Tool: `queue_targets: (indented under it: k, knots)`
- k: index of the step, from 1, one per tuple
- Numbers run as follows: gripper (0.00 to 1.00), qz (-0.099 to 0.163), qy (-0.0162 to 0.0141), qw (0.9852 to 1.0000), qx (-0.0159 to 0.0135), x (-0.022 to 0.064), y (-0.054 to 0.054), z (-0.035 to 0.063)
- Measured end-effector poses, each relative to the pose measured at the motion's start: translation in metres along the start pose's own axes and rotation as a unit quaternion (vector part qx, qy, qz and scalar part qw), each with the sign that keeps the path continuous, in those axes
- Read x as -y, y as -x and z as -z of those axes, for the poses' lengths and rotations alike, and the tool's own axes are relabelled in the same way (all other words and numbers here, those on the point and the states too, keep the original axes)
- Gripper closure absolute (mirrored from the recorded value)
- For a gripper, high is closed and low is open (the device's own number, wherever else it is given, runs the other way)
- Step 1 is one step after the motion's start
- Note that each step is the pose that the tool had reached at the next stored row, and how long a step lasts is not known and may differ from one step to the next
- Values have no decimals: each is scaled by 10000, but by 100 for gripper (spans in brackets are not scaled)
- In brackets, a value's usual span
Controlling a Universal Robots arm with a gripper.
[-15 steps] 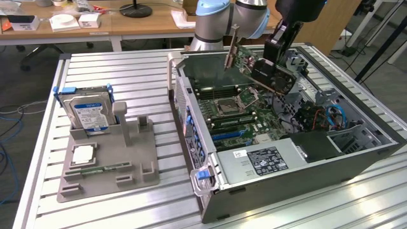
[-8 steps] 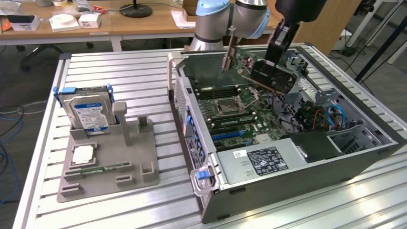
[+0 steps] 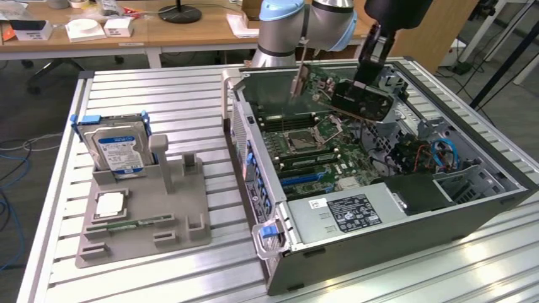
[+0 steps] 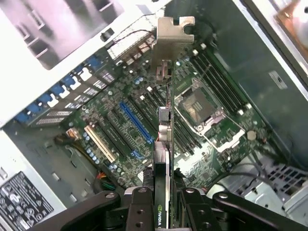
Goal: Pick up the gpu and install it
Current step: 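Insert the gpu into the slot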
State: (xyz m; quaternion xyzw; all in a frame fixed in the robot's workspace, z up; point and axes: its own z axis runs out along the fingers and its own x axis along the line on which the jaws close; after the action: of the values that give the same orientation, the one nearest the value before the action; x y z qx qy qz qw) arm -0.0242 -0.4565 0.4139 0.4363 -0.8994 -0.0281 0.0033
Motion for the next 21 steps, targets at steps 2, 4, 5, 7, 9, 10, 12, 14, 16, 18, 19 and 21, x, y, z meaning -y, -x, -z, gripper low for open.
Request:
queue_targets:
  k: [2,4,5,7,9,10,12,14,16,18,19,21]
  knots:
    - [74,170,4,9999,-9,0,0,0]
    - [74,341,6,9994,-18,0,0,0]
    - [74,431,8,9991,-23,0,0,0]
    - [74,606,12,9982,-32,0,0,0]
    - [74,788,15,9969,-42,0,0,0]
    - [74,877,17,9961,-47,0,0,0]
    - [74,1059,20,9944,-57,0,0,0]
    - [74,1237,23,9923,-66,0,0,0]
    - [74,1421,27,9898,-76,0,0,0]
    - [74,1598,30,9871,-86,0,0,0]
    - [74,1687,32,9856,-91,0,0,0]
    - [74,1863,35,9824,-100,0,0,0]
